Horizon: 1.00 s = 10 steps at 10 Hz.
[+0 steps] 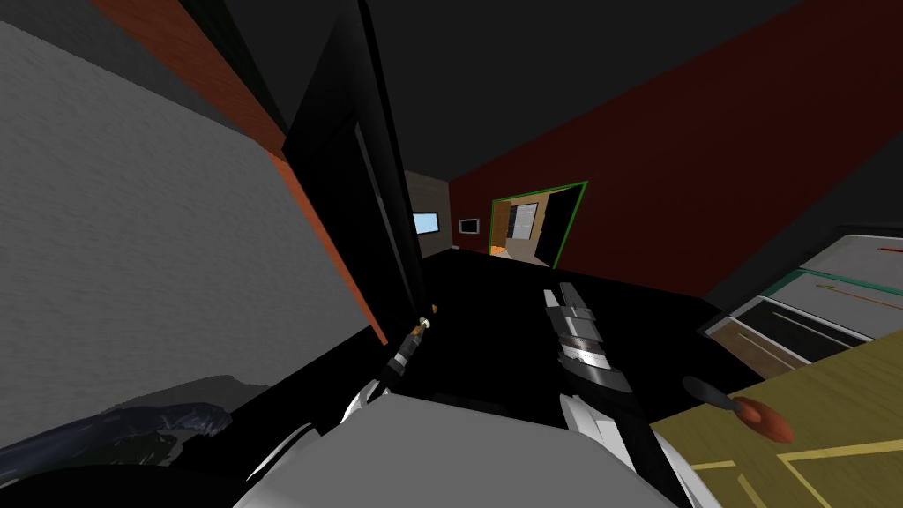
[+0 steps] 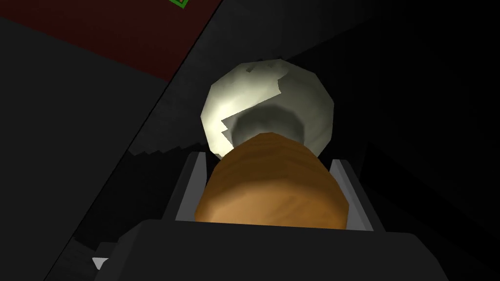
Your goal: Push the door open
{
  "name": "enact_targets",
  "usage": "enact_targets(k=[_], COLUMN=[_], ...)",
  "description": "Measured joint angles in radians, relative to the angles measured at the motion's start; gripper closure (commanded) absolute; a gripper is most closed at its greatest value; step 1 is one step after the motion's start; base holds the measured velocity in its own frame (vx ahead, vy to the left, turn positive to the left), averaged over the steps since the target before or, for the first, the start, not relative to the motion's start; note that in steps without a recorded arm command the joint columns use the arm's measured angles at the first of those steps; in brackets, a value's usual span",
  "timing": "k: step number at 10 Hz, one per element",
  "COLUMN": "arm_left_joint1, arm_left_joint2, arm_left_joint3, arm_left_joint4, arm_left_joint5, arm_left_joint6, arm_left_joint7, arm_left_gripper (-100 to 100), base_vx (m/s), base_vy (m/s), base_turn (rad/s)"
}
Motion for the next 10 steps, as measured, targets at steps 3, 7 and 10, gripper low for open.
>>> enact_targets(k=[3, 7, 10], arm_left_joint1=[0.002, -0.004, -0.002], arm_left_joint2=[-0.011, -0.026, -0.038], arm_left_joint3=[-0.001, -0.003, -0.004], arm_left_joint4=[-0.015, -0.019, -0.036], arm_left_joint5=[0.020, 0.043, 0.066], arm_left_joint6=[0.015, 0.027, 0.046], arm_left_joint7=[0.070, 0.163, 0.234], arm_left_gripper=[100, 100, 100], base_vx=[0.039, 0.034, 0.048], base_vy=[-0.001, -0.003, 0.003], base_turn=[0.010, 0.008, 0.012])
